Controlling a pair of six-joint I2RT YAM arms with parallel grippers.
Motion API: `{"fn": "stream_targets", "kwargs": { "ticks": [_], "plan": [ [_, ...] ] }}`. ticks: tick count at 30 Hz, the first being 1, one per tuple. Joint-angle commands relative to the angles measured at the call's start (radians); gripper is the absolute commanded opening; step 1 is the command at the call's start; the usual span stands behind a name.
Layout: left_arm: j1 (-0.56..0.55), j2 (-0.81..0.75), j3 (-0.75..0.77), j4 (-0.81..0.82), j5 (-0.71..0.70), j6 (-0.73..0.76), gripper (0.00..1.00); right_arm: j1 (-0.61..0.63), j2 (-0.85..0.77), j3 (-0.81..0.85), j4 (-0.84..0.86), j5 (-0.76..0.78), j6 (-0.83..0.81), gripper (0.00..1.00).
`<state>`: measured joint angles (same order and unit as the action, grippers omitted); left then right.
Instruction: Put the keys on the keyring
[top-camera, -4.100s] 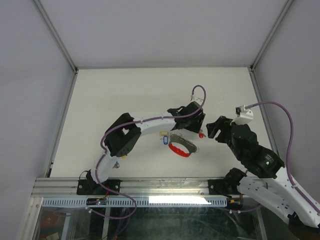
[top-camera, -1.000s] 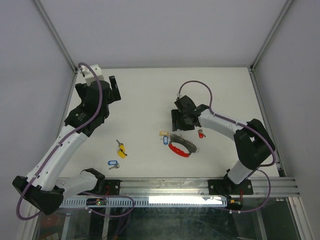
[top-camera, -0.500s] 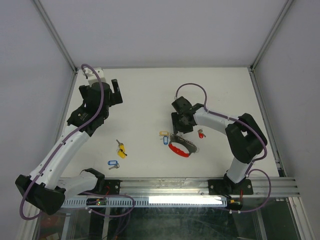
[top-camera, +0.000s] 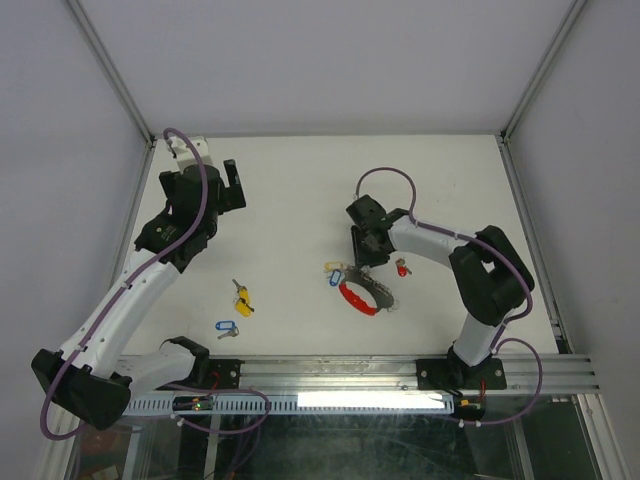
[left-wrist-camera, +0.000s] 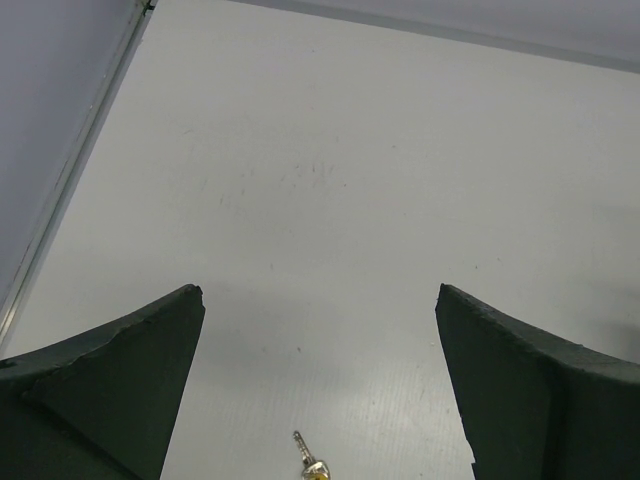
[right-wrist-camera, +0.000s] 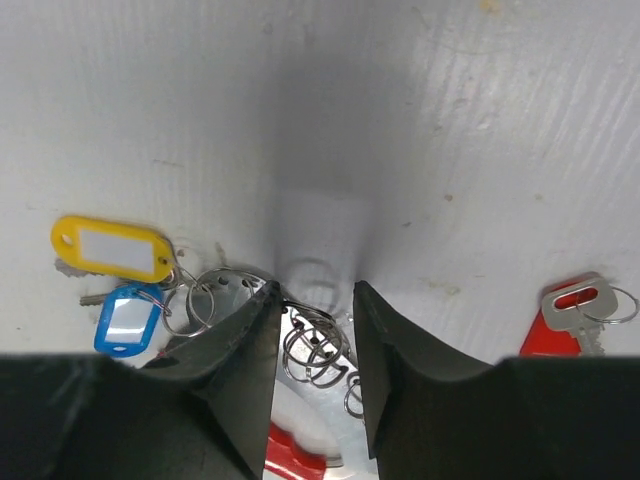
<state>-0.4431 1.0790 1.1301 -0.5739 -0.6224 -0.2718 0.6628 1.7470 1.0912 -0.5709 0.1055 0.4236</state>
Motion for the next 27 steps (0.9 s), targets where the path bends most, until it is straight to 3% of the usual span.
{"fn": "stream_targets", "kwargs": {
  "ticks": [1, 15, 27],
  "plan": [
    [0.015, -0.004, -0.001, 0.057, 0.019, 0.009, 0.99, -0.03, -0.022, -0.027, 0.032, 0.065, -0.009, 0.37],
    [0.025, 0.002, -0.008, 0.063, 0.034, 0.016, 0.99, -0.066, -0.081, -0.057, 0.105, -0.035, -0.035, 0.4],
    [0.029, 0.002, -0.012, 0.065, 0.046, 0.019, 0.99, -0.071, -0.103, -0.064, 0.115, -0.075, -0.043, 0.26]
  ]
}}
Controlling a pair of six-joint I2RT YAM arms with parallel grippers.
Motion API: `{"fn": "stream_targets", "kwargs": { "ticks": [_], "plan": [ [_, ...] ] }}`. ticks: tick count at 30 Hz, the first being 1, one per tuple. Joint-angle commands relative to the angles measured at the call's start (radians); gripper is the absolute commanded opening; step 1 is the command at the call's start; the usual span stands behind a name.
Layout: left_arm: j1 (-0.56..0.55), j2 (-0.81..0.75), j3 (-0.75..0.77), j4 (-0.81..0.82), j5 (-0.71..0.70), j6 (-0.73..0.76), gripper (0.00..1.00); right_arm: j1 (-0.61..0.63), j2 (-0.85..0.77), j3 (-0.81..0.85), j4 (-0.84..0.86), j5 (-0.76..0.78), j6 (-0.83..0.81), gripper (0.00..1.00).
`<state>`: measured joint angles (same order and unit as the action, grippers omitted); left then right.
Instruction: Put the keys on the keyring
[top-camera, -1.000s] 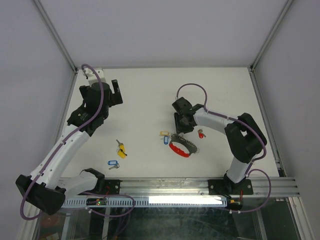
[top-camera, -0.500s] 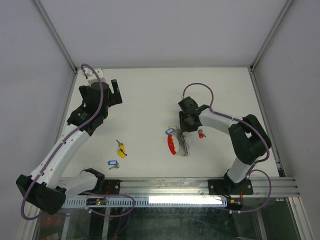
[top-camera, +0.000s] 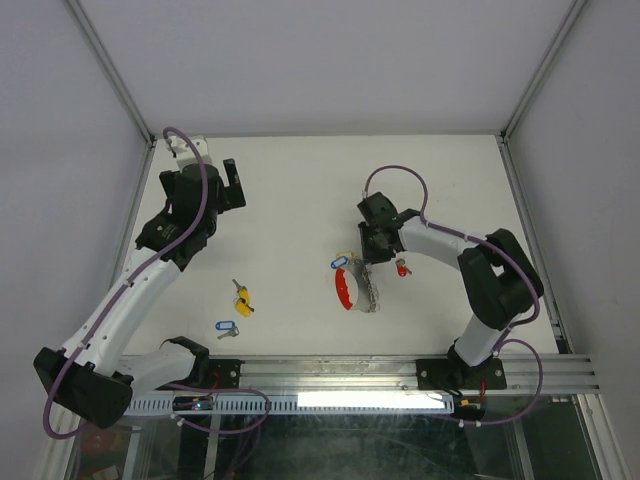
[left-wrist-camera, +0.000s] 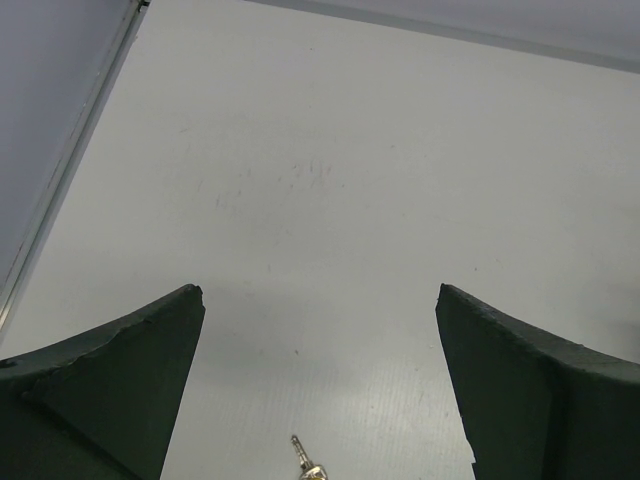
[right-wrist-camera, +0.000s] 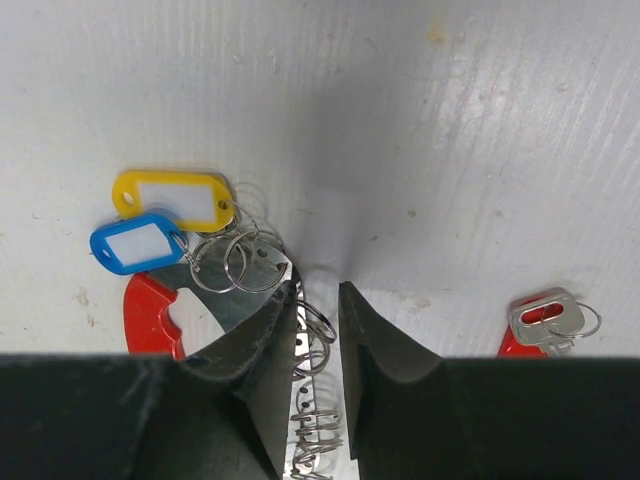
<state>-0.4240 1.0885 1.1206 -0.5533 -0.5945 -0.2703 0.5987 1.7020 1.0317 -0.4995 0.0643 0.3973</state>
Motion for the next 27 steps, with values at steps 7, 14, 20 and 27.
{"fn": "stream_targets", "kwargs": {
  "ticks": [7, 14, 20, 27],
  "plan": [
    [0.013, -0.007, -0.003, 0.047, 0.022, 0.019, 0.99, -0.007, -0.084, -0.026, 0.122, -0.156, -0.063, 0.15],
    [0.016, -0.006, -0.005, 0.05, 0.028, 0.023, 0.99, -0.005, -0.117, -0.047, 0.192, -0.279, -0.094, 0.14],
    [0.016, -0.005, -0.006, 0.05, 0.029, 0.025, 0.99, -0.006, -0.16, -0.052, 0.133, -0.041, -0.04, 0.19],
    [0.016, -0.007, -0.009, 0.051, 0.029, 0.026, 0.99, -0.056, -0.144, -0.068, 0.038, -0.009, 0.009, 0.23]
  ]
}}
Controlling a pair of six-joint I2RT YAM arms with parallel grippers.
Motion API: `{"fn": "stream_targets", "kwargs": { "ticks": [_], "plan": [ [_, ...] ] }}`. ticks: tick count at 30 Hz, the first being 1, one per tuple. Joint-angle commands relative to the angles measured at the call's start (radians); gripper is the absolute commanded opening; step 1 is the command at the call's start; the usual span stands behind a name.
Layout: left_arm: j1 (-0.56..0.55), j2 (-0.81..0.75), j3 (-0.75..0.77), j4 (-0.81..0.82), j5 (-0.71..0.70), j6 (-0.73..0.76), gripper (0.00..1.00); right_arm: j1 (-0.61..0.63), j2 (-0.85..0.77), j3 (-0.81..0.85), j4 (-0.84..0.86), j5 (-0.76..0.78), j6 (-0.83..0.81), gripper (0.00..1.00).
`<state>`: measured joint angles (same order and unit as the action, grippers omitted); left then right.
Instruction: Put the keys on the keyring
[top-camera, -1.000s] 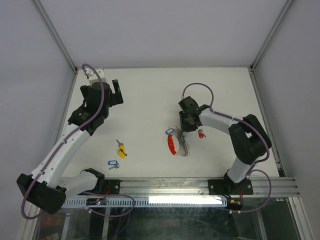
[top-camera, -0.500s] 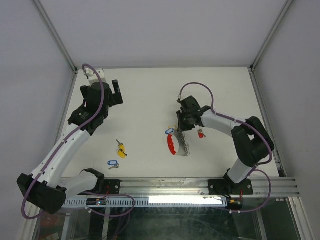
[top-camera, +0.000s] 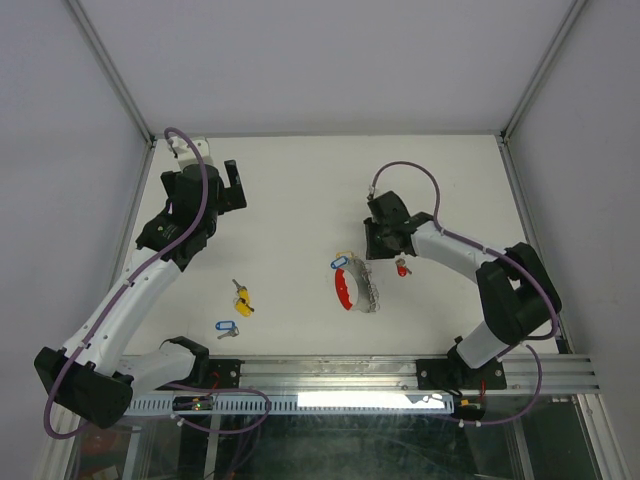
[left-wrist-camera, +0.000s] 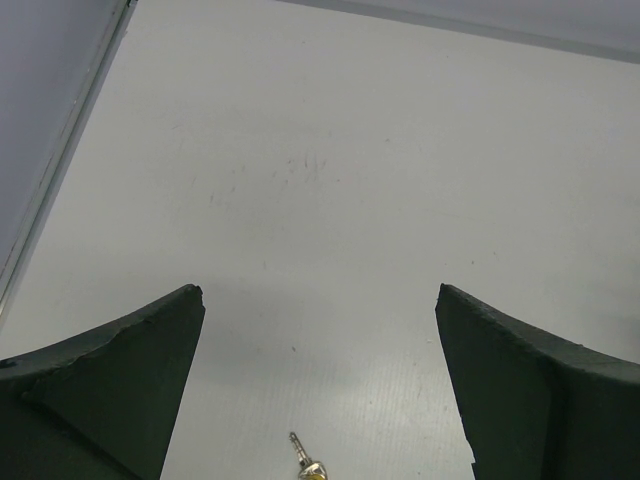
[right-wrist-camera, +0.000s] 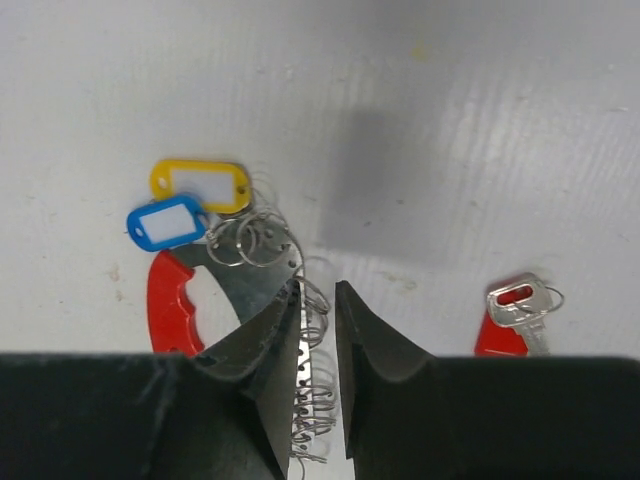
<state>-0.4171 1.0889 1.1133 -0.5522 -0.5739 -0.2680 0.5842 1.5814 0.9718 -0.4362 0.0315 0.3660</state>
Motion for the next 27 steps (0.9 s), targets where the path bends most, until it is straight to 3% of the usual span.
{"fn": "stream_targets", "kwargs": {
  "ticks": [1, 11, 27],
  "plan": [
    [0.008, -0.008, -0.001, 0.05, 0.008, 0.025, 0.99, -0.058, -0.027, -0.02, -0.007, -0.015, 0.041, 0.24],
    [0.009, -0.007, -0.002, 0.052, 0.016, 0.027, 0.99, -0.139, -0.049, -0.092, 0.129, -0.283, 0.062, 0.31],
    [0.01, -0.004, -0.003, 0.055, 0.025, 0.03, 0.99, -0.162, -0.008, -0.112, 0.17, -0.356, 0.076, 0.3]
  ]
}}
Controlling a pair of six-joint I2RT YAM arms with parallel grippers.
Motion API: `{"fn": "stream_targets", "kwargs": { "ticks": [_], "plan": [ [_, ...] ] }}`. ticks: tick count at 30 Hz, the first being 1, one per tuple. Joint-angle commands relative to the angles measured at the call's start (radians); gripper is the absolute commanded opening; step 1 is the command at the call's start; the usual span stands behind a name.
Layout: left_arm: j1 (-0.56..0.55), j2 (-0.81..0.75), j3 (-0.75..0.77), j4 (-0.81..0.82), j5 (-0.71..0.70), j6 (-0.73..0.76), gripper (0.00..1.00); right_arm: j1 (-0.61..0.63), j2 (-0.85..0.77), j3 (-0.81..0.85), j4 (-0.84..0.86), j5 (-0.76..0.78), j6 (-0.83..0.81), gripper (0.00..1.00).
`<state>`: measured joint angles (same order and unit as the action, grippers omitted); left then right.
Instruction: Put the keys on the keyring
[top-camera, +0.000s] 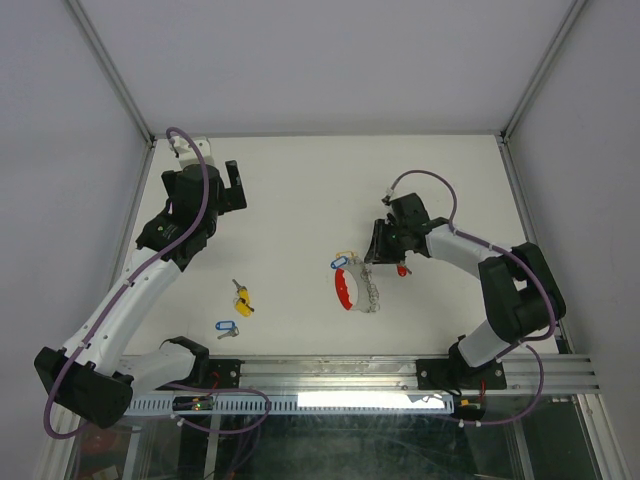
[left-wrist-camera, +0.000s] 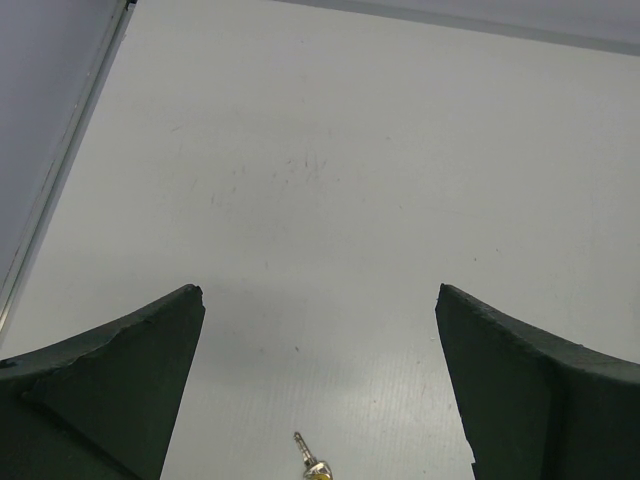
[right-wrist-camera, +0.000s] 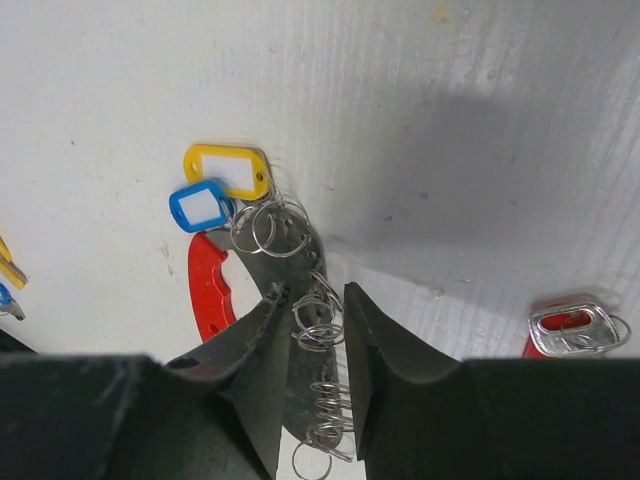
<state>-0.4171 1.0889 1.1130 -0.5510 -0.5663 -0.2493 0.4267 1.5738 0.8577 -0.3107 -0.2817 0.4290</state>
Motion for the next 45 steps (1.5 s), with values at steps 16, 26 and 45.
{"fn": "stream_targets", "kwargs": {
  "ticks": [16, 26, 45],
  "plan": [
    [0.013, 0.0, -0.004, 0.056, 0.022, 0.015, 0.99, -0.004, 0.049, 0.002, 0.03, -0.061, 0.002, 0.27],
    [0.017, -0.001, -0.006, 0.056, 0.023, 0.015, 0.99, -0.004, 0.062, -0.008, 0.047, -0.093, 0.003, 0.18],
    [0.097, -0.029, -0.041, 0.143, 0.218, 0.065, 0.98, 0.164, -0.218, 0.131, -0.045, 0.101, -0.291, 0.0]
  ]
}}
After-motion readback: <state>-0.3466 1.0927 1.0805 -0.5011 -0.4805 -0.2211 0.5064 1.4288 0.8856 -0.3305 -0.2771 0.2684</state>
